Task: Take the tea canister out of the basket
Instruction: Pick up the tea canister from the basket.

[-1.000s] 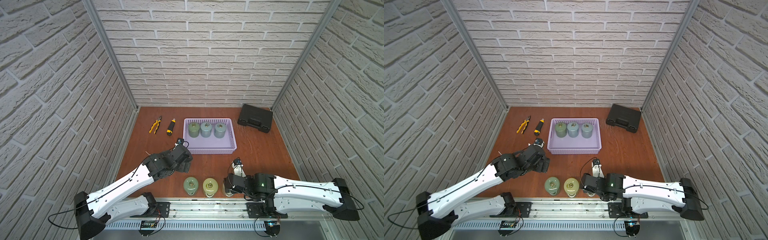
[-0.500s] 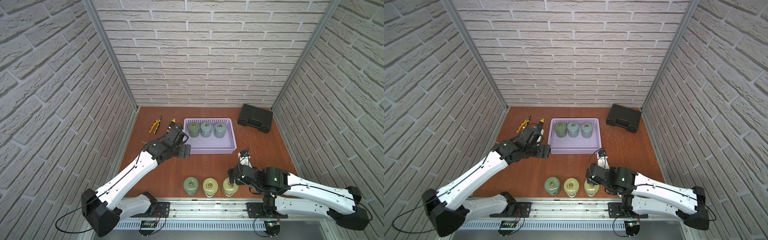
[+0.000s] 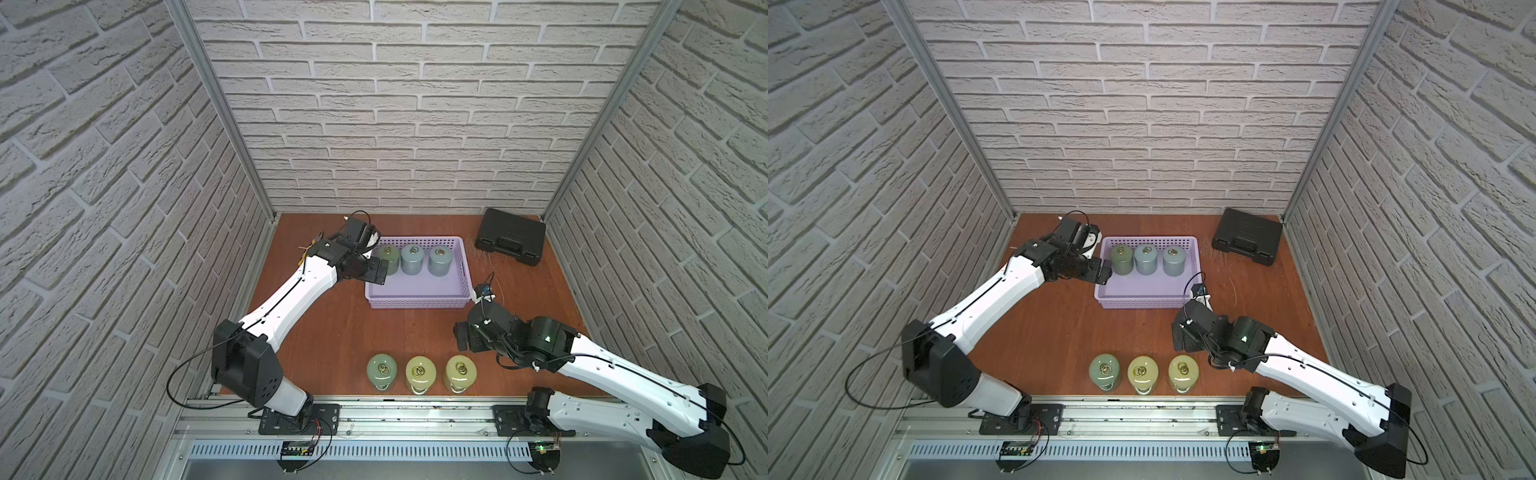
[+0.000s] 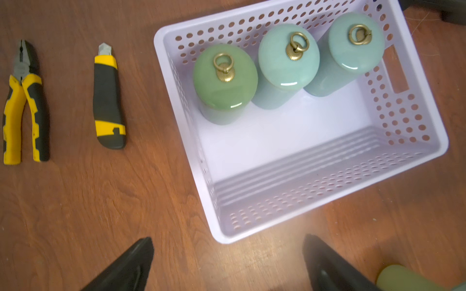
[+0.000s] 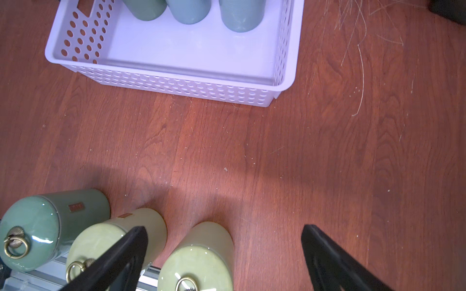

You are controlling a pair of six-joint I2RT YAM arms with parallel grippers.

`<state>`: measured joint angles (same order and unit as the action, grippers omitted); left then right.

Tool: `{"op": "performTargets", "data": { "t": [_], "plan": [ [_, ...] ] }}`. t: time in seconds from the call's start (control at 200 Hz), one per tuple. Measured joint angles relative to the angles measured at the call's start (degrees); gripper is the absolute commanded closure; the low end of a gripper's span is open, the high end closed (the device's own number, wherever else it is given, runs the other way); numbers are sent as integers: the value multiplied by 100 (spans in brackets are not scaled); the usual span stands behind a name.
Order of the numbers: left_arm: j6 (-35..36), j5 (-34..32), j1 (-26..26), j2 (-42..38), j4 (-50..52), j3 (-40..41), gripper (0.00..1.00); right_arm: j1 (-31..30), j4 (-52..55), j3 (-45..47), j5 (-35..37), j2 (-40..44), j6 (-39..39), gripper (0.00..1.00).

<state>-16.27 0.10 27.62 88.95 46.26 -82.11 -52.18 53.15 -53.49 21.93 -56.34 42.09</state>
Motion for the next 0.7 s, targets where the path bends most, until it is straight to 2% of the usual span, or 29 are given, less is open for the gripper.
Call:
{"op": "performTargets", "data": {
  "t": [0.34, 0.7],
  "plan": [
    [879, 107, -175, 1394, 116, -1403, 2, 94, -208, -9, -39, -136, -767, 0],
    [1405, 39, -190, 2463, 354, -2284, 2, 105, -341, -9, 37, -310, -1255, 0]
  ]
}}
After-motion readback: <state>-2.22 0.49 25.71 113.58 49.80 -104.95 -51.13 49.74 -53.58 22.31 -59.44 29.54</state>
